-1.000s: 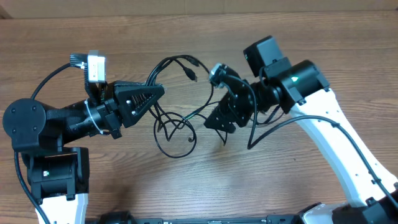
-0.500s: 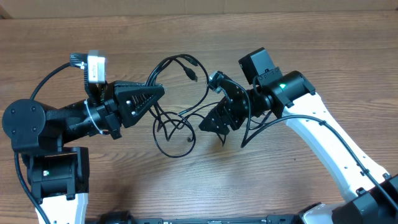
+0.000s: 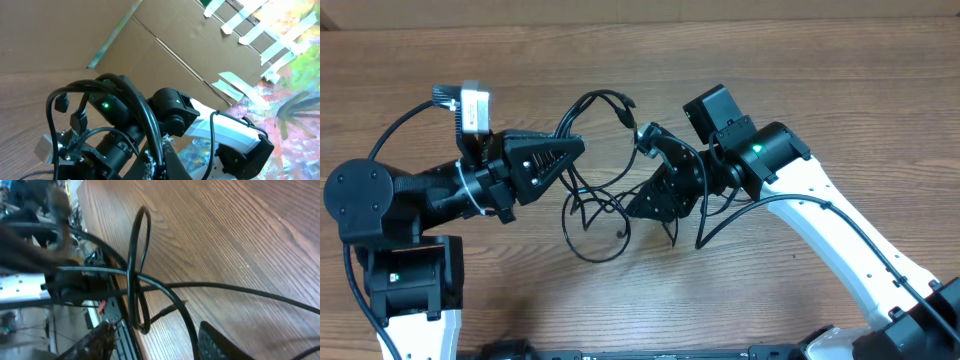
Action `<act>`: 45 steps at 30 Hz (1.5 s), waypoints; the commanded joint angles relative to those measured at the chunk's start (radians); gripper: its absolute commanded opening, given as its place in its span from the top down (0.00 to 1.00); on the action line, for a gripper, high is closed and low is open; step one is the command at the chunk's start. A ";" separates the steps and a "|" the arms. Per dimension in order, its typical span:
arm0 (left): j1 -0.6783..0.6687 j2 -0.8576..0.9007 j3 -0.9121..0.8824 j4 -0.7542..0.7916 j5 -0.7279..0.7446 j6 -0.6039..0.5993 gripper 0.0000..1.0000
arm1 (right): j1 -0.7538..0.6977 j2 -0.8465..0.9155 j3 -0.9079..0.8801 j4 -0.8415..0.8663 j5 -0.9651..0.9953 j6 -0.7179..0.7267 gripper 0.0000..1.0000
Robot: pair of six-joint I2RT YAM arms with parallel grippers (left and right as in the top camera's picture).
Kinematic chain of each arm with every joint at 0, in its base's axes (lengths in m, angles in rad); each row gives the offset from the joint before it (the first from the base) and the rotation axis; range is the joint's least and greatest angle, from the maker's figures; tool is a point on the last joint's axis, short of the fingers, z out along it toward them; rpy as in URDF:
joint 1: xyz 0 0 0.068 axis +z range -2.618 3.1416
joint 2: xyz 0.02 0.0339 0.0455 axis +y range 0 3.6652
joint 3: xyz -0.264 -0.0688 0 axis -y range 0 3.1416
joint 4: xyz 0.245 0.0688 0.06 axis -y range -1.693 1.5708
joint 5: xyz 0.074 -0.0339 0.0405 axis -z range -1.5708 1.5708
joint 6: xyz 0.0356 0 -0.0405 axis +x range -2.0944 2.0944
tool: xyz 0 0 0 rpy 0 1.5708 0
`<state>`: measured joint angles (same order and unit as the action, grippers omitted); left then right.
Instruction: Untangle cables
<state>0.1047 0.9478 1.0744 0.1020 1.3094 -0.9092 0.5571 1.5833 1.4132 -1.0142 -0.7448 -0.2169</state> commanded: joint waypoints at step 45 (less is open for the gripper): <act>0.009 0.020 0.035 0.094 -0.146 -0.065 0.96 | 0.066 0.001 -0.074 0.111 0.025 0.070 0.43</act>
<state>0.1059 0.9691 1.0752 0.1814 1.1973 -0.9260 0.6170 1.5833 1.3705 -0.9333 -0.7177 -0.1864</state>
